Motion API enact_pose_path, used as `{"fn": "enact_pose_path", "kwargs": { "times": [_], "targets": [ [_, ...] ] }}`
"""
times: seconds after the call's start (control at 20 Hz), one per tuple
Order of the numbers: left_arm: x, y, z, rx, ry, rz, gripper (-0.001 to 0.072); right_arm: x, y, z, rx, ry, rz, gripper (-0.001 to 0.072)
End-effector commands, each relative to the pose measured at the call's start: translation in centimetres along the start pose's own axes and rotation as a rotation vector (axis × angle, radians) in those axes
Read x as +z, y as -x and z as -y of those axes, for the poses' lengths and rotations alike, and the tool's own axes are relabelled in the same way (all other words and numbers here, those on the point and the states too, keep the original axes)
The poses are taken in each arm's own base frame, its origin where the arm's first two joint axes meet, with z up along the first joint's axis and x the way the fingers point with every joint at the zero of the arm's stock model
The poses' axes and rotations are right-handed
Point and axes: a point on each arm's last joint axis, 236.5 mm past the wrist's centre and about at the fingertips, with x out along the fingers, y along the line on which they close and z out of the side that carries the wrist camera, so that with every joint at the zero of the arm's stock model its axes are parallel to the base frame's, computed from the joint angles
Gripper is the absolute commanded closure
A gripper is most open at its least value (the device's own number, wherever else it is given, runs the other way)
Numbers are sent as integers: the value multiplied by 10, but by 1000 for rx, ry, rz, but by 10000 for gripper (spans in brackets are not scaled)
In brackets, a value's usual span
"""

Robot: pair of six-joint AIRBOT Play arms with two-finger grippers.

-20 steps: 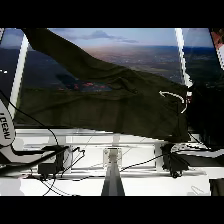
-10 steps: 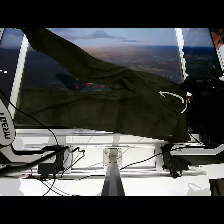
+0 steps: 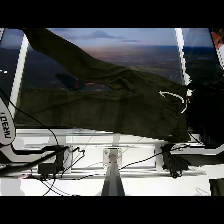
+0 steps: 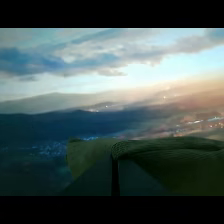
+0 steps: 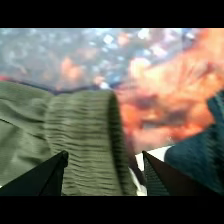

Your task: Fold the clothes and pants, and hang the long-sleeved shirts on hangers.

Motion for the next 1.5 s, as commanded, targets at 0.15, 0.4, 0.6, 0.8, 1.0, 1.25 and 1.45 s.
{"fn": "enact_pose_path", "kwargs": {
  "times": [0.15,0.4,0.6,0.8,1.0,1.25,1.45],
  "targets": [
    [-10,-17,4,-9,-3,-35,692,-4,-17,-36,220,-20,-32,236],
    [-12,-22,5,-11,-4,-44,692,11,-15,-50,283,44,37,586],
    [-13,-23,4,-9,-3,-46,692,20,-10,-52,283,66,71,686],
    [-20,-4,-46,92,109,-49,691,69,28,-52,218,108,255,686],
    [-64,18,-106,176,230,-162,692,101,64,-49,146,124,424,686],
    [-118,34,-142,222,324,-322,692,100,71,-53,152,132,432,687],
    [-132,39,-142,217,339,-375,692,96,76,-59,165,147,425,687]
  ]
}}
